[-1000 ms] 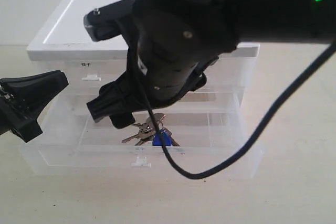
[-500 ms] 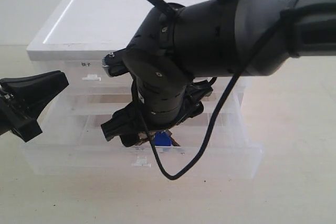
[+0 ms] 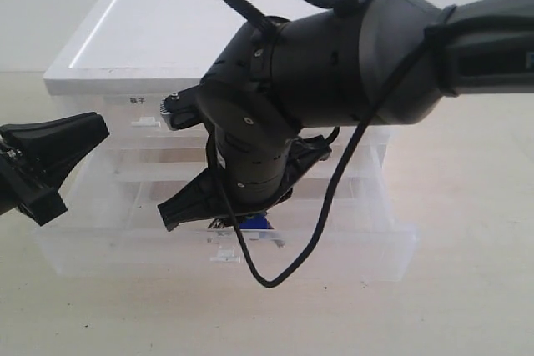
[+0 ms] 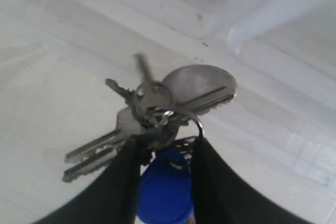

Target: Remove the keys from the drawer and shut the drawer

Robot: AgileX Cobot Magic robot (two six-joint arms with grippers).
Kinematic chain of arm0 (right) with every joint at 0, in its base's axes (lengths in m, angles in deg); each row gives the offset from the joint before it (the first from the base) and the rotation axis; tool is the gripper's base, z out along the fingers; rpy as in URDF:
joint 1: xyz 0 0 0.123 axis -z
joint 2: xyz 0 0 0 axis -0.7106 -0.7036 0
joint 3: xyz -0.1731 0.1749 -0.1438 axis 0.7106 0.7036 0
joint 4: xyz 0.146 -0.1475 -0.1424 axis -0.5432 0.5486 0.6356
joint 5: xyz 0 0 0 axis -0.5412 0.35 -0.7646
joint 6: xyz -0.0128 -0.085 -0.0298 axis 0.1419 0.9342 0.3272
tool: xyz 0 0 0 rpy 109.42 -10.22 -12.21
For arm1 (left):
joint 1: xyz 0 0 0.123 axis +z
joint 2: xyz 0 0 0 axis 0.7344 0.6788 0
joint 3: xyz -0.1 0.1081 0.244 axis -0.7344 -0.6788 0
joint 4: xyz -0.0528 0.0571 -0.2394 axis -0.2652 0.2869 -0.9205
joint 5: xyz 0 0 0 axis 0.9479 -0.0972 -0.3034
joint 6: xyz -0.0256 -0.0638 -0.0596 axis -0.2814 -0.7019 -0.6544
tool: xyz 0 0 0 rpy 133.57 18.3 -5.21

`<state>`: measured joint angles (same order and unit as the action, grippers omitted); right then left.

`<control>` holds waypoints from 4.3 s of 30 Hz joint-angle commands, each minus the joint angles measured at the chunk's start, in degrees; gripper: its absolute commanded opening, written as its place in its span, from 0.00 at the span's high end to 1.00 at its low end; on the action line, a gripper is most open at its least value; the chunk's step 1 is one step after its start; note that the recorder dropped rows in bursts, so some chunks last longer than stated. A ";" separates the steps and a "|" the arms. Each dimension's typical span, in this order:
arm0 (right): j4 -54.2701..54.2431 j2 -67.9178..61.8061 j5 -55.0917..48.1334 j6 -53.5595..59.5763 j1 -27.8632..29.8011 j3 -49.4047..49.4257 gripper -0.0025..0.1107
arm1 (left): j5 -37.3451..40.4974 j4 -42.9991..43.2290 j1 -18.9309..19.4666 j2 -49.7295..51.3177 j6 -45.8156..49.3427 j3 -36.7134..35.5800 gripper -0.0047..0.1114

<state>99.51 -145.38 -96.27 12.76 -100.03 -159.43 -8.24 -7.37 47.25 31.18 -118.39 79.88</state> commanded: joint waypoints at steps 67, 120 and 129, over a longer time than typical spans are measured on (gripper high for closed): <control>-6.99 -5.41 -22.18 12.52 1.46 -18.56 0.41 | -0.12 0.74 0.11 -0.45 -2.06 -0.37 0.92; -4.43 -5.20 -18.16 -9.13 -1.68 -11.77 0.43 | -0.12 4.19 0.11 -0.45 -5.83 -0.37 0.92; -5.04 -8.09 -13.51 -9.99 -1.11 -11.77 0.43 | -0.12 4.56 0.11 -0.45 -6.76 -0.37 0.92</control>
<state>95.63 -151.31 -110.60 1.97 -101.62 -171.38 -8.24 -3.28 47.25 31.18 -124.44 79.88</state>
